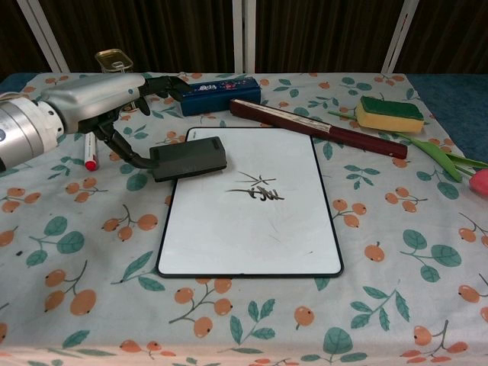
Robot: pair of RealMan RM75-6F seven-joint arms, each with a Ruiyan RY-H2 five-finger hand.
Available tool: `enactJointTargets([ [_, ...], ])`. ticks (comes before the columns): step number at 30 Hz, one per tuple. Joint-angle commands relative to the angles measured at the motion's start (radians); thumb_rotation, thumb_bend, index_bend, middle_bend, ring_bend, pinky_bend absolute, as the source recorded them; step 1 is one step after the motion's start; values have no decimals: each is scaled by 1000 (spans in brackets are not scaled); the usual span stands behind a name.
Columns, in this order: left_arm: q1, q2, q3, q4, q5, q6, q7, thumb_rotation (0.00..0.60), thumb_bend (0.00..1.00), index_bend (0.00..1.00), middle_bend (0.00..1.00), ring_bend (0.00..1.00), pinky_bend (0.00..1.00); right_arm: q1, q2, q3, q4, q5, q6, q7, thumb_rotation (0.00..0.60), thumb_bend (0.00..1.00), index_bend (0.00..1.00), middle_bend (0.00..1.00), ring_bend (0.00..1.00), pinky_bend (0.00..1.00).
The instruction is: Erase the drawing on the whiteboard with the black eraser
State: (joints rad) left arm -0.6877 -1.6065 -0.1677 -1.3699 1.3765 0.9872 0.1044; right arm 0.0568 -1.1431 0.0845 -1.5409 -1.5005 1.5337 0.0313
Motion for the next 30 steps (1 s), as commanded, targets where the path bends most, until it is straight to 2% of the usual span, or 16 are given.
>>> enactJointTargets([
  [1,-1,1,2,1,2,5,-4,600,142,103,142,128,265,0,-1,0,-2,-3,1,-2,600,282,0,0,0,0],
  [17,-18,-6,5,-26,-16,9,25,600,142,103,156,128,264,-1,-10,2,12,-2,3,10,600,283,0,0,0,0],
  [25,-65,-24,-16,-40,-82,-50,123,600,140,131,184,128,260,1,10,3,-3,-2,-3,-7,600,297,0,0,0,0],
  [26,-71,-23,-19,-48,-96,-57,142,593,140,134,187,128,259,1,13,4,-4,-2,-2,-7,600,297,0,0,0,0],
  [30,-94,-23,-29,-100,-203,-95,262,502,140,146,204,130,258,2,30,7,-10,-7,1,-3,600,332,0,0,0,0],
])
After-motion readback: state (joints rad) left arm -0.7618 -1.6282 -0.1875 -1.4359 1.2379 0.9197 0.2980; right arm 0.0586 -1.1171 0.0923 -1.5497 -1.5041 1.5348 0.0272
